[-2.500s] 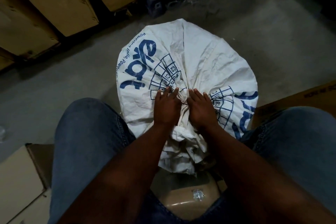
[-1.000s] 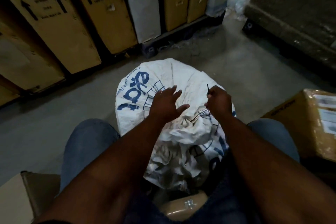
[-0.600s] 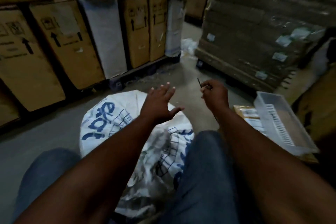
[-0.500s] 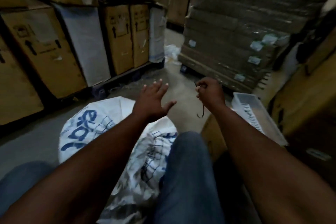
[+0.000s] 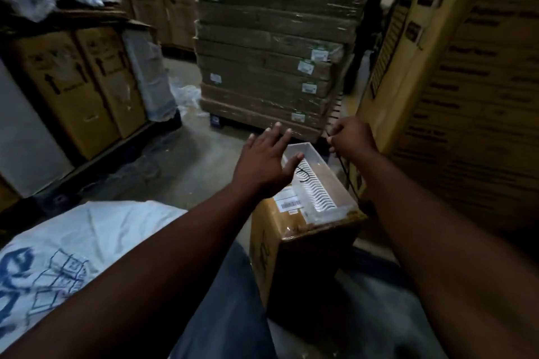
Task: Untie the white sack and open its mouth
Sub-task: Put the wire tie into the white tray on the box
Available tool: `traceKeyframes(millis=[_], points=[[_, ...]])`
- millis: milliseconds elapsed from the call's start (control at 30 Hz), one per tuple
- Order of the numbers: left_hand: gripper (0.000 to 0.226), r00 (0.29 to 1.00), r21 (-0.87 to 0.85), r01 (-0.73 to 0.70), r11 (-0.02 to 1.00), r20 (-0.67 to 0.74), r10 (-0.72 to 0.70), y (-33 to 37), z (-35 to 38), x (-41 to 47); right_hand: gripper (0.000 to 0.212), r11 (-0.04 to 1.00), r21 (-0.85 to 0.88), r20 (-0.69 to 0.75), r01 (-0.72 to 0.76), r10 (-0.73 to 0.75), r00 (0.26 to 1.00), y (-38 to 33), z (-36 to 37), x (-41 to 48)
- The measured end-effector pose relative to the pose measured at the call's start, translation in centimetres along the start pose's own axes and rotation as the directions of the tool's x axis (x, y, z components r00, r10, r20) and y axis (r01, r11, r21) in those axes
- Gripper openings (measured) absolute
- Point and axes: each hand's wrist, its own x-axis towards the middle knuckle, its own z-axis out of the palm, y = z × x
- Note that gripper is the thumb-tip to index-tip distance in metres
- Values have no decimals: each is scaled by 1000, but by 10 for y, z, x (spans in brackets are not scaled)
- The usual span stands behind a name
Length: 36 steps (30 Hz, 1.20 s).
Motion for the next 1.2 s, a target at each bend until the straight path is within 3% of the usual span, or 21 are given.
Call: traceKeyframes(millis=[133,267,400,533,800,933,1200], points=[[72,999,2,-3,1000,43,2,17,24,26,31,998,-32,22,-51,52,998,19,20,14],[74,996,16,47,999,72,-48,12,44,39,7,999,4,78,-35,34,996,37,45,29],[76,990,54,100,994,99,-105,-7,58,43,9,1000,-22,103,-16,18,995,54,73,51],[75,985,76,114,991,119,-122,-22,65,42,14,981,-190,82,49,-34,996,60,86,59],[76,977,93,167,981,116,-178,-42,49,36,16,966,-235,145,109,-76,986,50,74,49],[76,976,114,182,977,101,-193,-56,27,24,24,955,-271,160,120,-78,984,35,66,37],[75,952,186,298,936,11,-305,-120,-37,-26,72,901,-235,242,364,-309,920,-52,105,-13]])
